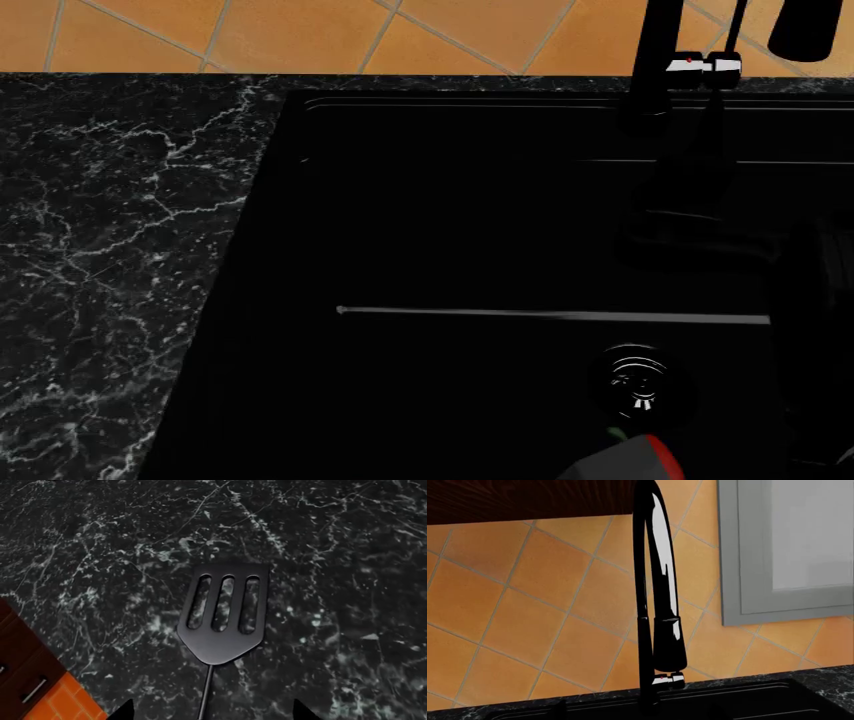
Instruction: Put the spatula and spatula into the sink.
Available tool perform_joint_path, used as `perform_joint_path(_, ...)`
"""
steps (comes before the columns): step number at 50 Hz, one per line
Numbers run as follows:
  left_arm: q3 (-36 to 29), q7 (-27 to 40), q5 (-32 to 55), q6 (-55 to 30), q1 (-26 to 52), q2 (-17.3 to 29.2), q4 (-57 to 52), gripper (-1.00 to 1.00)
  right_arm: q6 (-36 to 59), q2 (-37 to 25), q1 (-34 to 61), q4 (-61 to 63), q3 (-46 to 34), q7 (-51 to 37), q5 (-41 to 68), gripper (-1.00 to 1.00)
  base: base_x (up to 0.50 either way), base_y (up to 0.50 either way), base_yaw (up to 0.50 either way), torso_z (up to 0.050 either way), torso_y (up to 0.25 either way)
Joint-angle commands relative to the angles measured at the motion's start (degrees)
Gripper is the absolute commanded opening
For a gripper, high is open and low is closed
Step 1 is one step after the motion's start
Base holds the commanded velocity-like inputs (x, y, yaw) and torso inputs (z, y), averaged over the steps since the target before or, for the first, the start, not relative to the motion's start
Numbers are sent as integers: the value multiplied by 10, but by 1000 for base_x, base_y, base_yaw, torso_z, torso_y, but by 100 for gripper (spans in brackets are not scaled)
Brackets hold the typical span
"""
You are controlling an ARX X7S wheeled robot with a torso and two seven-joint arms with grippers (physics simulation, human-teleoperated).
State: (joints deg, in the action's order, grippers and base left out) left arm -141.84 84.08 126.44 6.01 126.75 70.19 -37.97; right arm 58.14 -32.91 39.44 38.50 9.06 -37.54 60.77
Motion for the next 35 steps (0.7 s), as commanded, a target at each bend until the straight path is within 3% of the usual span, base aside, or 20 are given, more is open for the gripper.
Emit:
perform_joint_path(1, -2, -16, 3, -7, -15, 2, 26, 100, 2, -2, 4, 0, -1, -5, 5, 100, 0, 0, 0, 0, 0)
perform_joint_path(16, -3, -69, 14, 16, -70, -3, 46, 100, 8, -6, 7, 5, 3, -16, 19, 100, 0, 0, 0, 0, 0)
perform_joint_path(35, -1, -84, 28, 37, -100, 6, 63, 100, 14, -10, 12, 9, 2, -29, 30, 100, 0, 0, 0, -1, 0)
